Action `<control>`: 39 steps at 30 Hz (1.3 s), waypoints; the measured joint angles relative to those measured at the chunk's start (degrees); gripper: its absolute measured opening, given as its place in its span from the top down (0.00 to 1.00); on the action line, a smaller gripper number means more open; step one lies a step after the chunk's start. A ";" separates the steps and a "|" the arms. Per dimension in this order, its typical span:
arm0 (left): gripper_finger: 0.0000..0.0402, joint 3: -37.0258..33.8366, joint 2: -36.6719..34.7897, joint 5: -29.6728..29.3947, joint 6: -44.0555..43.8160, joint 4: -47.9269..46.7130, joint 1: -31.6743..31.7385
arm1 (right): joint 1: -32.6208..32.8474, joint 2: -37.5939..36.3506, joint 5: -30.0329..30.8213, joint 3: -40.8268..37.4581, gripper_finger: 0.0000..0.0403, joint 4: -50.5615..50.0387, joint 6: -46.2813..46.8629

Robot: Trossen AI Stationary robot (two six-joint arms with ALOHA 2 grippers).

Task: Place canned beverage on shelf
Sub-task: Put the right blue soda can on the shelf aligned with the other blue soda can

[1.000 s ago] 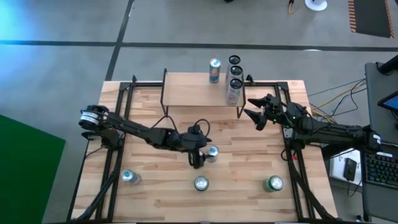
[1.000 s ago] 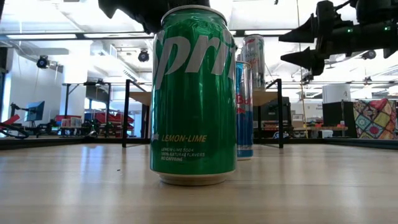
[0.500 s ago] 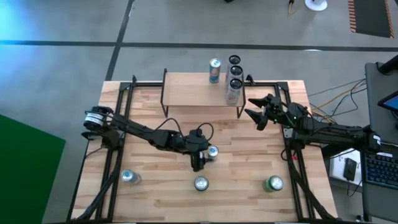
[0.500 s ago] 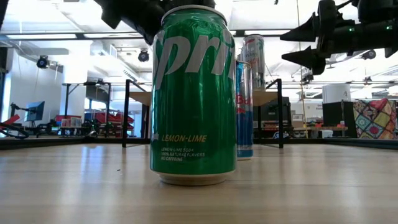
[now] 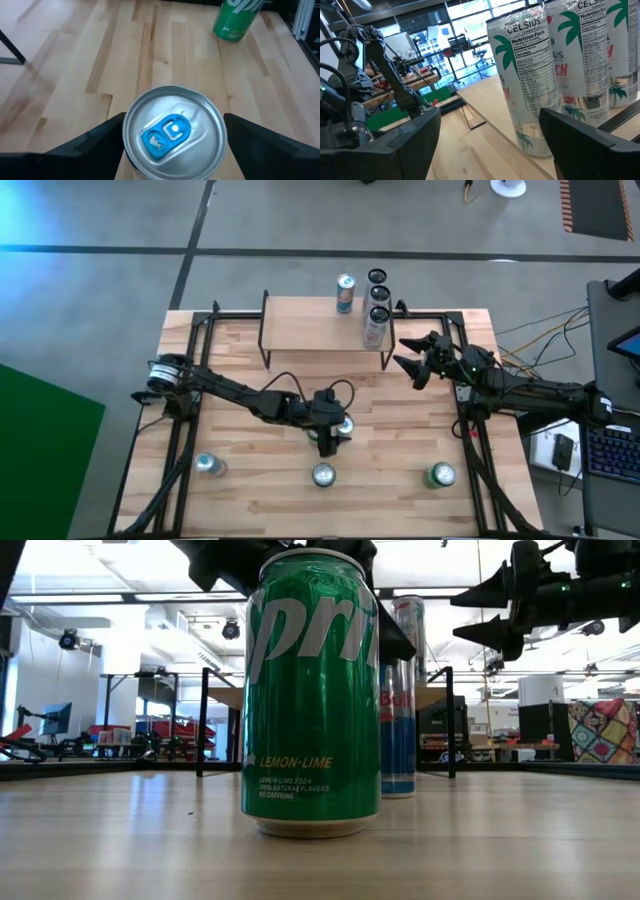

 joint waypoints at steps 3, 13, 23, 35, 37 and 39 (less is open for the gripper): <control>0.29 -0.28 -0.11 -1.34 0.00 -0.45 0.11 | 0.00 0.00 0.00 0.00 0.19 -0.05 0.00; 0.45 0.94 -1.00 -2.66 0.40 -5.08 0.49 | 0.00 0.02 0.00 0.00 0.19 -0.11 0.02; 0.42 7.93 -10.87 -8.08 8.61 -19.21 3.25 | 0.00 0.02 0.00 0.00 0.19 -1.09 0.05; 0.43 17.84 -15.21 -2.70 16.18 -26.29 18.10 | 0.00 0.02 0.02 0.00 0.19 -1.05 0.48; 0.43 20.20 -14.81 0.13 16.51 -26.39 20.75 | 0.00 0.00 0.00 0.00 0.19 -1.05 0.17; 0.43 21.88 -13.93 2.43 16.76 -26.75 23.25 | 0.00 0.02 0.02 0.00 0.19 -1.07 0.00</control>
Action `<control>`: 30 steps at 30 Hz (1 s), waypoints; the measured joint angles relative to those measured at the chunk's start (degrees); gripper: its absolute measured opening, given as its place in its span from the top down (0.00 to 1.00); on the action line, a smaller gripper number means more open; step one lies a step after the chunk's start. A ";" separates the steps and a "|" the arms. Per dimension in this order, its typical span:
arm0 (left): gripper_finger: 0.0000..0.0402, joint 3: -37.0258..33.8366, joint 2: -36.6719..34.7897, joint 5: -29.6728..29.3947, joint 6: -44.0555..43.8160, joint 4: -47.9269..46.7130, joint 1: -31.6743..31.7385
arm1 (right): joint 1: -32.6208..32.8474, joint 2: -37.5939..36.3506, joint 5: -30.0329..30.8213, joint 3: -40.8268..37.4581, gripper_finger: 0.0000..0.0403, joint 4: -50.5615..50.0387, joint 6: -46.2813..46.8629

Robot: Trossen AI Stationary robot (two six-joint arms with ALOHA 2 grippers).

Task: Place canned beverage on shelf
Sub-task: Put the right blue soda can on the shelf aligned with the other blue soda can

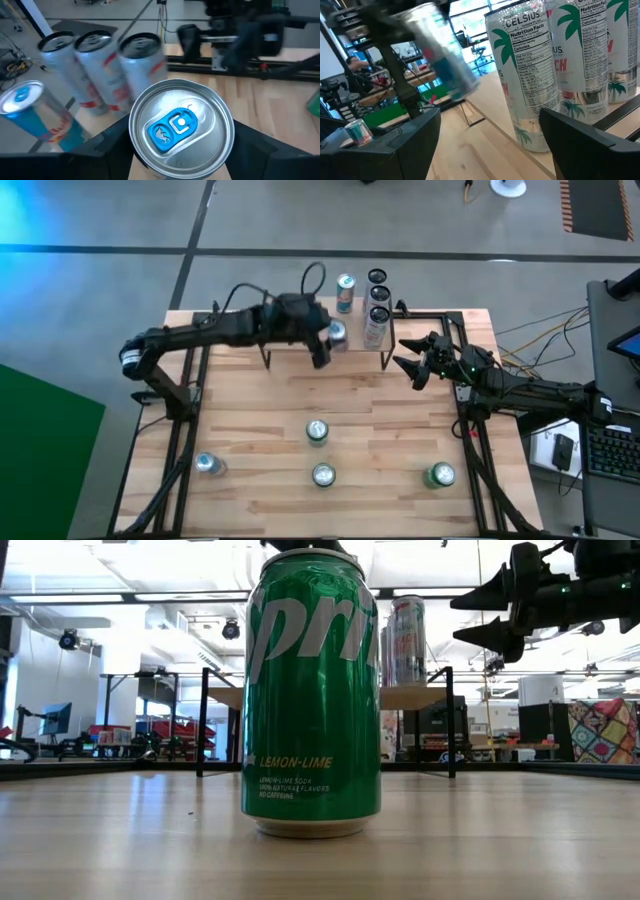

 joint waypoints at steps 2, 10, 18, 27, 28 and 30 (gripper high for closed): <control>0.43 1.12 1.24 1.23 0.08 -0.35 2.34 | 0.00 0.00 0.00 0.00 0.19 -0.02 -0.18; 0.43 2.78 5.07 1.83 0.02 0.23 8.50 | 0.00 0.00 0.01 0.00 0.19 -0.15 -0.52; 0.43 2.77 7.40 5.29 -0.80 3.11 11.25 | -0.02 0.00 0.04 0.00 0.19 -0.15 -0.66; 0.43 2.78 9.73 6.15 -2.82 5.88 12.82 | -0.02 0.01 0.11 0.00 0.19 -0.20 -1.11; 0.43 2.78 9.82 6.15 -2.82 5.83 13.04 | -0.02 0.02 0.11 0.00 0.19 -0.21 -1.11; 0.43 2.78 9.85 6.17 -2.82 5.52 13.40 | -0.02 0.02 0.15 0.00 0.19 -0.20 -1.11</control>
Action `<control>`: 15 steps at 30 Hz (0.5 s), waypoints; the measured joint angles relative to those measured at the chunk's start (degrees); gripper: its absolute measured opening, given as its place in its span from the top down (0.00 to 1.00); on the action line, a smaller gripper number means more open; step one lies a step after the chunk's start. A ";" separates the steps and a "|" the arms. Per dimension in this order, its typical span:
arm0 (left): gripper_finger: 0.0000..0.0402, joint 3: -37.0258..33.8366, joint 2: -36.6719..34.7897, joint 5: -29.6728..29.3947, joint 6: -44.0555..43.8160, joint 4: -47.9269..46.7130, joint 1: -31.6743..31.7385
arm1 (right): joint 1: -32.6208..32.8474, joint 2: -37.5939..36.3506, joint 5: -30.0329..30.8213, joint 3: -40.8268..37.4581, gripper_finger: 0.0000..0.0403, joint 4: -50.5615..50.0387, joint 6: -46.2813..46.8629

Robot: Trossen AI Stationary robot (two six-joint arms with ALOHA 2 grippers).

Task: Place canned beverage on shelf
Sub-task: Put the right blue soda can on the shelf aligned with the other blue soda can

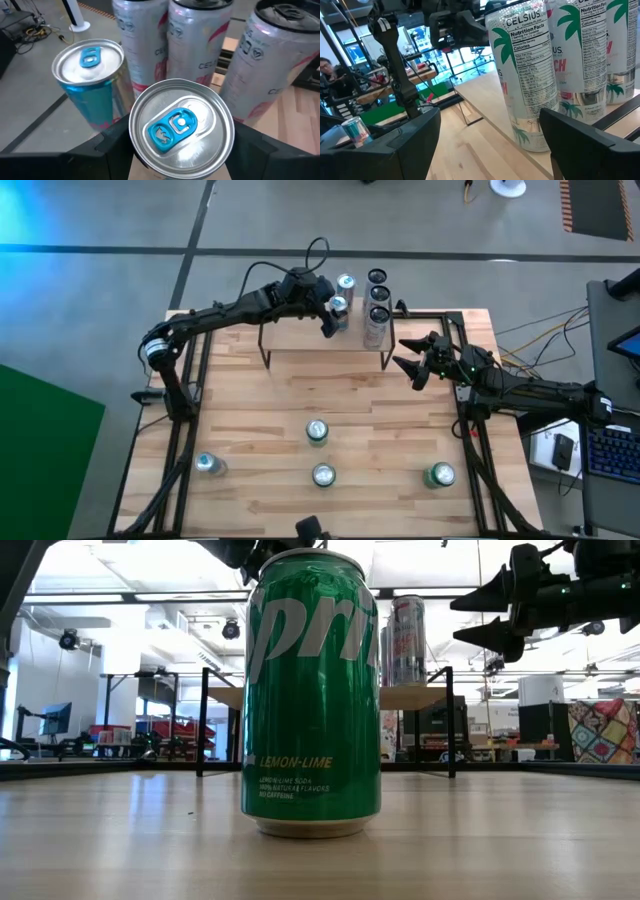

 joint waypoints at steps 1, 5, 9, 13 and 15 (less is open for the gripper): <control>0.43 0.00 0.00 0.00 0.00 0.24 0.23 | 0.00 0.00 0.10 0.00 0.19 -0.02 0.00; 0.43 0.00 -0.02 0.00 0.00 0.66 0.84 | 0.00 0.00 0.39 0.00 0.19 0.00 0.00; 0.43 0.00 0.10 0.82 -0.31 1.09 1.13 | 0.00 0.00 0.39 0.00 0.19 0.00 0.11; 0.42 0.00 0.77 1.73 -2.27 0.91 1.06 | 0.00 0.00 0.39 0.00 0.19 0.00 0.15; 0.42 0.00 1.10 1.95 -3.84 1.30 1.02 | 0.00 0.00 0.40 0.00 0.19 0.00 0.17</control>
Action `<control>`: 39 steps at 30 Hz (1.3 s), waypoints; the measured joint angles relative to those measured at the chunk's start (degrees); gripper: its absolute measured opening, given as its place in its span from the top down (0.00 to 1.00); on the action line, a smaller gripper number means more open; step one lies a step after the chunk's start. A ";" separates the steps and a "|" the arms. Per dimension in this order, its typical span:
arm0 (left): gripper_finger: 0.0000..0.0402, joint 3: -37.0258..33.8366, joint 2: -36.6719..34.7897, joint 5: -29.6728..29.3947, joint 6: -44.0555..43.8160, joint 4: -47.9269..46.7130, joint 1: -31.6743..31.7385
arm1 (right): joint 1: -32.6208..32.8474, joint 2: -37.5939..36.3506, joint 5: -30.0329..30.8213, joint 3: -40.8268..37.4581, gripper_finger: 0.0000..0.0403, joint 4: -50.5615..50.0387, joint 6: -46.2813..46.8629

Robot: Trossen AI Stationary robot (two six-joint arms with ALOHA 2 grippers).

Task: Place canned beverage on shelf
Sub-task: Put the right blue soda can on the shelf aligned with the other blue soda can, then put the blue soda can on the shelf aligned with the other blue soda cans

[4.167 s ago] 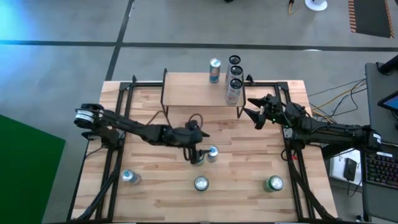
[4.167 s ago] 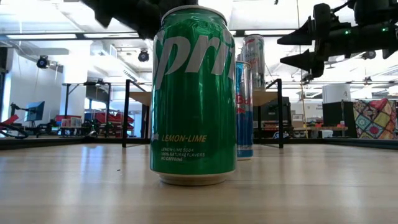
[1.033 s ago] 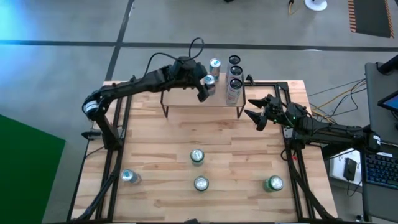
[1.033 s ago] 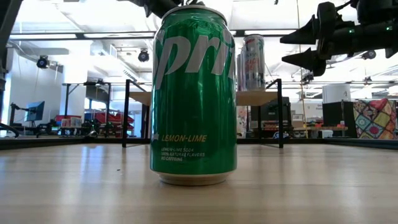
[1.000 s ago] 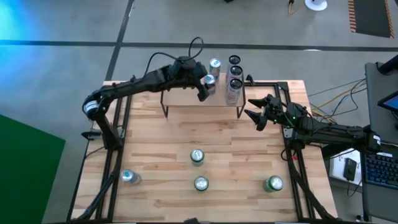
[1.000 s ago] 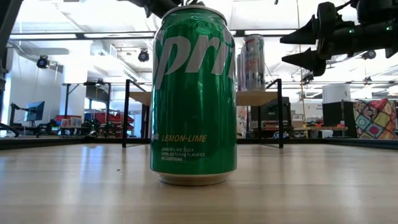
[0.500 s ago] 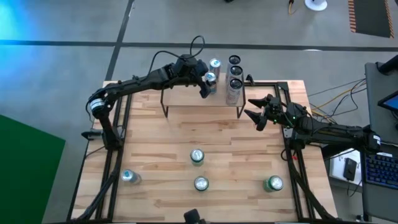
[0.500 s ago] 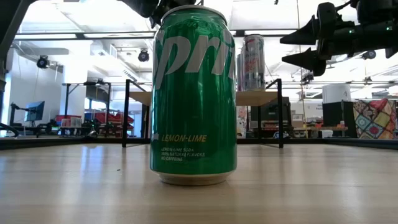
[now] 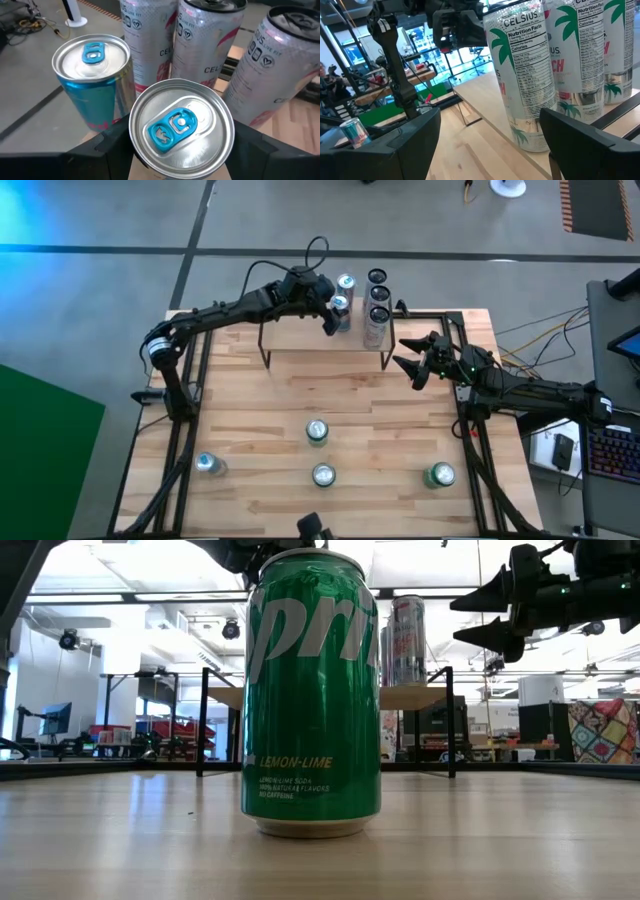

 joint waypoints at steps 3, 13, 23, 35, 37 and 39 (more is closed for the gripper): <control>0.42 0.04 0.50 0.10 -0.81 0.42 0.06 | 0.00 0.00 0.05 0.00 0.19 0.02 0.03; 0.29 0.04 1.15 -0.07 -2.17 0.83 0.03 | 0.00 0.00 0.05 0.00 0.19 0.02 0.07; 0.17 8.63 1.11 -0.18 -0.33 -8.54 -0.92 | -0.02 0.02 0.05 0.00 0.19 -0.18 0.00; 0.19 6.93 -6.76 -9.86 3.42 -17.65 -5.76 | 0.00 0.00 -0.05 -0.01 0.19 -2.79 0.54; 0.20 0.80 -10.13 -10.18 3.24 -15.61 -7.14 | 0.00 0.00 -0.05 -0.02 0.19 -3.48 0.55; 0.20 -6.57 -14.27 -11.04 2.33 -11.68 -8.94 | 0.02 0.00 -0.11 -0.02 0.19 -3.67 0.55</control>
